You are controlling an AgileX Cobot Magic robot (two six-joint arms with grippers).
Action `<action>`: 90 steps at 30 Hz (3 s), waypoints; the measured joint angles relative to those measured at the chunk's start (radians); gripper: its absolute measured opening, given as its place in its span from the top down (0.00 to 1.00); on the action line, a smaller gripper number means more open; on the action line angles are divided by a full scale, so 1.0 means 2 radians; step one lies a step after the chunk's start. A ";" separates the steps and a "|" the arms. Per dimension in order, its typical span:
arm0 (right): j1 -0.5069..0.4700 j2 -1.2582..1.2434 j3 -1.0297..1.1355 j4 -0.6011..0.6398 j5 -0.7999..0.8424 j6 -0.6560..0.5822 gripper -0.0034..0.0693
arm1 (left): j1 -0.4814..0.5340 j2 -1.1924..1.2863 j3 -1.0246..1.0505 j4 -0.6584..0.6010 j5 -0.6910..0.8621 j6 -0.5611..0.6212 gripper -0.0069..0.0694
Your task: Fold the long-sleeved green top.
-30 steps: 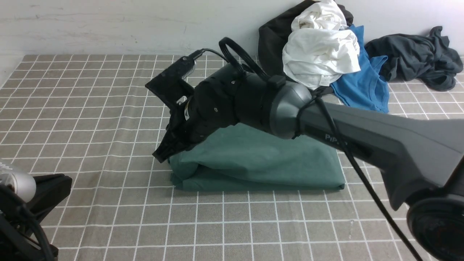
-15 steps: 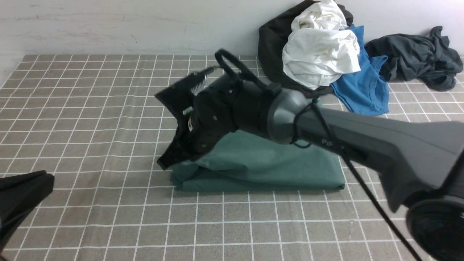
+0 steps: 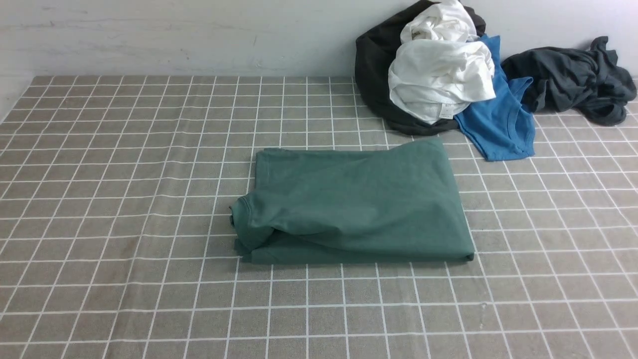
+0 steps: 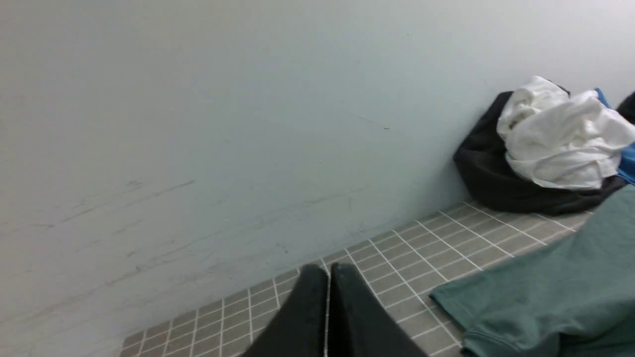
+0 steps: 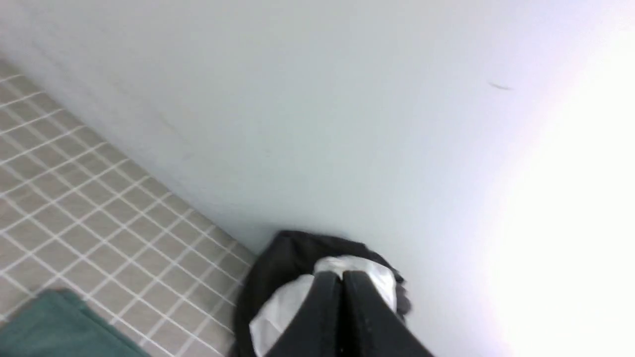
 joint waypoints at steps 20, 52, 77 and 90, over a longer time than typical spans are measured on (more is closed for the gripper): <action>-0.088 -0.533 0.782 -0.117 -0.463 0.472 0.97 | 0.000 0.000 0.023 -0.009 0.147 0.000 0.92; -0.141 -0.586 0.886 -0.098 -0.501 0.490 0.97 | 0.000 0.000 0.023 -0.006 0.265 0.004 0.92; -0.333 -0.730 0.990 0.422 -0.375 -0.044 0.97 | 0.000 0.000 0.023 -0.005 0.265 0.006 0.92; -0.309 -0.730 0.988 0.318 -0.344 0.095 0.97 | 0.000 0.000 0.023 -0.005 0.265 0.006 0.92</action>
